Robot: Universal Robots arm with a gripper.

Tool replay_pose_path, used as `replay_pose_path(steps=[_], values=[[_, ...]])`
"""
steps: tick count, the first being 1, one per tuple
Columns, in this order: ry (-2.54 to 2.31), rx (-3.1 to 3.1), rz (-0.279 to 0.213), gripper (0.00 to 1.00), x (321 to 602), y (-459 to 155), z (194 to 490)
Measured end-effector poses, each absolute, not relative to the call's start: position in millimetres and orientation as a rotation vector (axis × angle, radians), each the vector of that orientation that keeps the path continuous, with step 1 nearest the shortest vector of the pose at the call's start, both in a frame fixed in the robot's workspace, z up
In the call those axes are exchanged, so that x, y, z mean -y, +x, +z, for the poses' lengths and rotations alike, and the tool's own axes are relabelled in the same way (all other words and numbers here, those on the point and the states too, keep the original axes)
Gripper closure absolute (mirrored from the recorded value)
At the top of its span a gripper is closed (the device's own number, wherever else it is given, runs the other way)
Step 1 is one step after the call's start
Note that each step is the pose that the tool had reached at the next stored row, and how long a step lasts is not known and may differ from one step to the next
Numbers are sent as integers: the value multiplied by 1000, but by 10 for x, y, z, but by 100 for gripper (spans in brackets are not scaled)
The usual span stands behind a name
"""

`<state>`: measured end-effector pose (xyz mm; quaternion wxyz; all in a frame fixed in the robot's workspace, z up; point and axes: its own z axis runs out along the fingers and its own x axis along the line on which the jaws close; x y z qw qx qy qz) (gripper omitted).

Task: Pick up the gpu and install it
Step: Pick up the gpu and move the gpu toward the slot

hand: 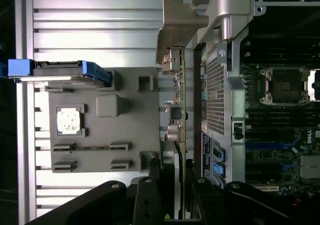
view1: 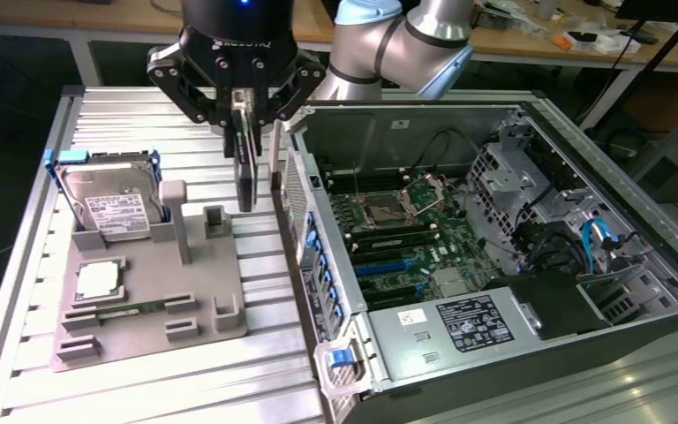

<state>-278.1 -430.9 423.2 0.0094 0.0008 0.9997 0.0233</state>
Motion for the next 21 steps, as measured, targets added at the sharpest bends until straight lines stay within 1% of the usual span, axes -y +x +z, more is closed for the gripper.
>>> replay_pose_path(steps=[21], values=[[4, -3146, 73, 72, 4309, -2290, 4329]])
